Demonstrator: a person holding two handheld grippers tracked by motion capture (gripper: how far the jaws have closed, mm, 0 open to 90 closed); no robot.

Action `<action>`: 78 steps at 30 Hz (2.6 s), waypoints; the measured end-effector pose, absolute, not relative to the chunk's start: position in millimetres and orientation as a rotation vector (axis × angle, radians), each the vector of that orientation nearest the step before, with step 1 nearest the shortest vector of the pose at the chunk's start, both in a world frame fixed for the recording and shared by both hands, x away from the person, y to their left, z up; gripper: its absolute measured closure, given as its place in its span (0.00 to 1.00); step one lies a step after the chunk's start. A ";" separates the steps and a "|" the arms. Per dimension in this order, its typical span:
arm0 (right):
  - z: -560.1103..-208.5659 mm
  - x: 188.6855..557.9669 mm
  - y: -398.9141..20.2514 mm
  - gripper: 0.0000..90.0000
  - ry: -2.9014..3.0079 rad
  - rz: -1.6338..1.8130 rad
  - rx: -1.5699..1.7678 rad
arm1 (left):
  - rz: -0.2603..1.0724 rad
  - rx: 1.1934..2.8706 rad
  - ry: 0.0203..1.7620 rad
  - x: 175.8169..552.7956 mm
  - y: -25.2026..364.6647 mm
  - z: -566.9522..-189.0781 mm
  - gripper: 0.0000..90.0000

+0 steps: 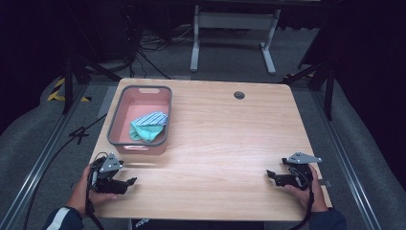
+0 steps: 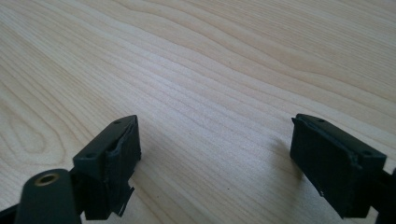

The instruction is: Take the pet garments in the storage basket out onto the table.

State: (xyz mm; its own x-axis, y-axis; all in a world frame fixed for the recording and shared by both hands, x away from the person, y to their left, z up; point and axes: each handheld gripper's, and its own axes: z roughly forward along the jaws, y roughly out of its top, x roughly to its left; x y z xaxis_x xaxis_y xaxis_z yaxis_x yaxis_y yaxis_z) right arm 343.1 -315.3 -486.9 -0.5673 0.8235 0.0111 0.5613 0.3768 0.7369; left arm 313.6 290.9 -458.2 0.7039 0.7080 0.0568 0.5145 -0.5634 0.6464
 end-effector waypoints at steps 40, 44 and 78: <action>-486.9 343.1 -315.3 0.19 2.284 1.012 1.207 | 0.571 2.243 0.773 335.6 276.3 -362.7 0.21; -486.9 343.1 -315.3 0.19 2.284 1.012 1.206 | 0.586 2.268 0.778 348.3 275.5 -361.0 0.21; -486.9 343.1 -315.3 0.19 2.284 1.012 1.206 | 0.531 2.445 0.893 460.5 242.6 -387.3 0.19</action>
